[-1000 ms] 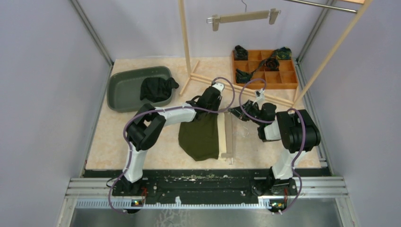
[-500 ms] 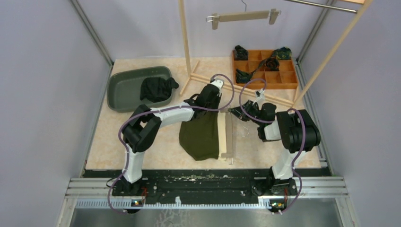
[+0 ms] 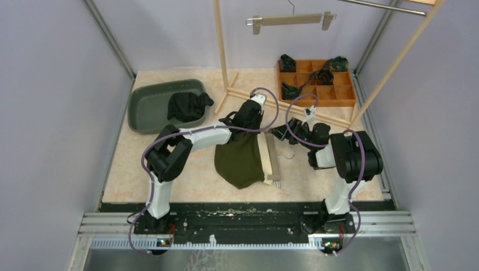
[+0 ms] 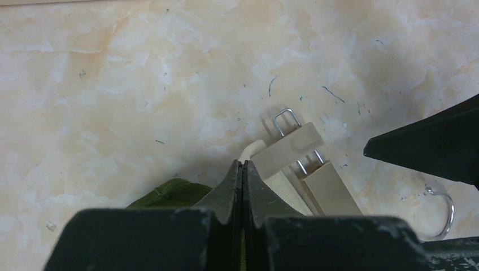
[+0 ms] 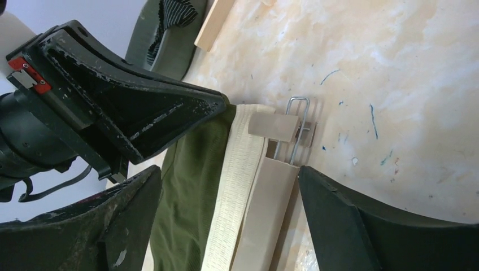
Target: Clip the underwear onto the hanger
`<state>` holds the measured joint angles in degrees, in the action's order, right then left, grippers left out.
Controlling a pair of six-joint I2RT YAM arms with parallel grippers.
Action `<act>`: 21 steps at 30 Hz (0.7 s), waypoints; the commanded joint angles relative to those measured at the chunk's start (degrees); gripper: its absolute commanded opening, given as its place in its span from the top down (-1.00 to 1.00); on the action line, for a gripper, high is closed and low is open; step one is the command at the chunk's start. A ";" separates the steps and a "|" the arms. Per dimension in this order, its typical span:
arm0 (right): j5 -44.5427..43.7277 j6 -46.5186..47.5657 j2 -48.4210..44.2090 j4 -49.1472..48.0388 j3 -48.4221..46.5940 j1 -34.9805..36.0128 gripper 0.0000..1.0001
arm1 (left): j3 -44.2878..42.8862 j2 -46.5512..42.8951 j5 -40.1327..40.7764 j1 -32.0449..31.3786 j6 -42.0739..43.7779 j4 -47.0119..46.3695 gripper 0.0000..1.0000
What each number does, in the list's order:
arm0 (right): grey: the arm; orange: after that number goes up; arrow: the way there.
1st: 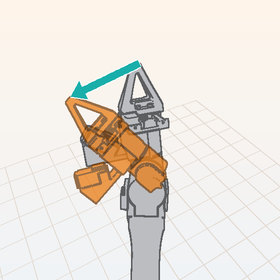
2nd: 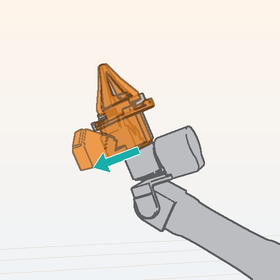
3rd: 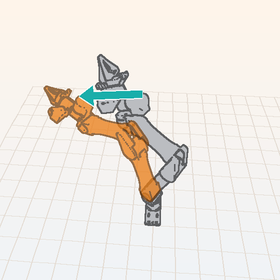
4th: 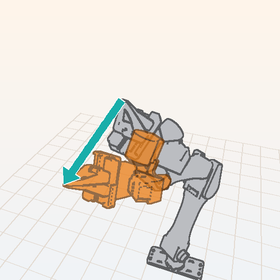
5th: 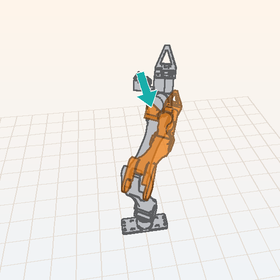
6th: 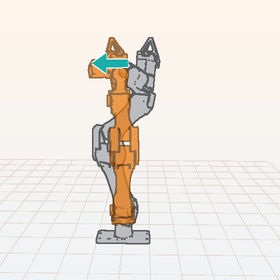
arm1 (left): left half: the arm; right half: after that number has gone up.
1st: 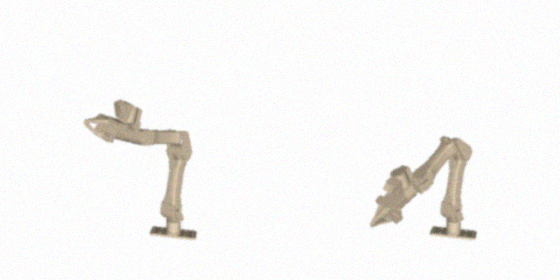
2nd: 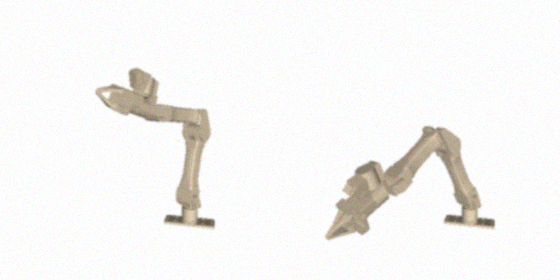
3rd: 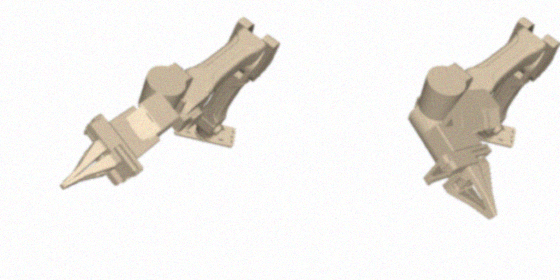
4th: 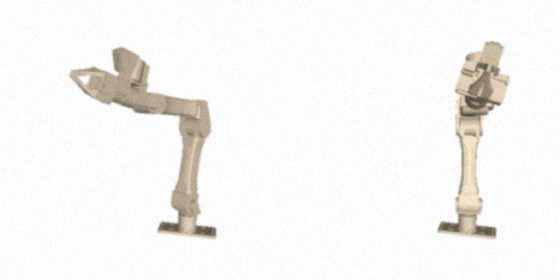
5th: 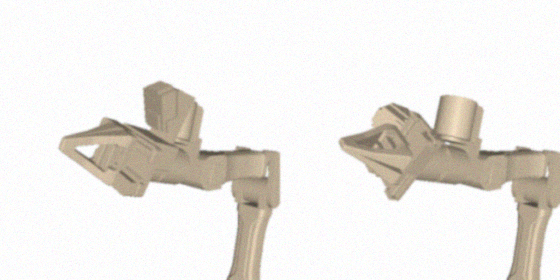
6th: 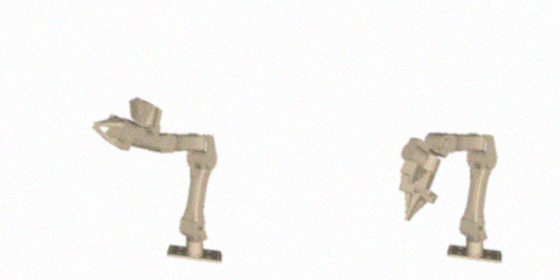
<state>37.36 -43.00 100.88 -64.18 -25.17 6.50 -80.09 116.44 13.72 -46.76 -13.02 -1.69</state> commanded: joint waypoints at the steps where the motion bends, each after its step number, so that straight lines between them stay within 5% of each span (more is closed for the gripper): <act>1: -1.43 -0.92 -4.34 -2.57 0.90 -1.90 -0.78 | -1.02 -0.37 1.30 0.18 0.23 -1.25 1.00; 9: -13.40 14.02 -24.64 32.55 -0.67 0.72 -0.82 | -4.99 1.64 0.88 3.80 -2.55 3.67 0.91; 11: -14.00 15.20 -28.53 37.86 -0.36 1.38 -0.82 | -5.76 1.59 0.33 4.69 -3.30 5.04 0.68; 13: -14.71 15.91 -31.32 42.38 0.46 2.07 -0.83 | -6.31 0.97 0.40 5.17 -3.84 6.45 -0.02; 14: -15.13 16.08 -32.75 44.49 1.01 2.34 -0.83 | -6.38 0.44 0.82 5.19 -3.93 6.99 -0.21; 17: -15.95 16.12 -37.72 48.19 4.16 3.14 -0.81 | -5.98 -2.42 0.44 5.19 -4.05 7.67 -0.42; 21: -14.60 15.79 -42.30 51.51 7.45 3.53 -0.72 | -5.19 -5.18 -3.81 5.19 -4.92 8.30 -0.43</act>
<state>23.05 -28.56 62.96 -18.92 -19.97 9.28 -84.95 116.38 13.96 -40.97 -16.78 5.23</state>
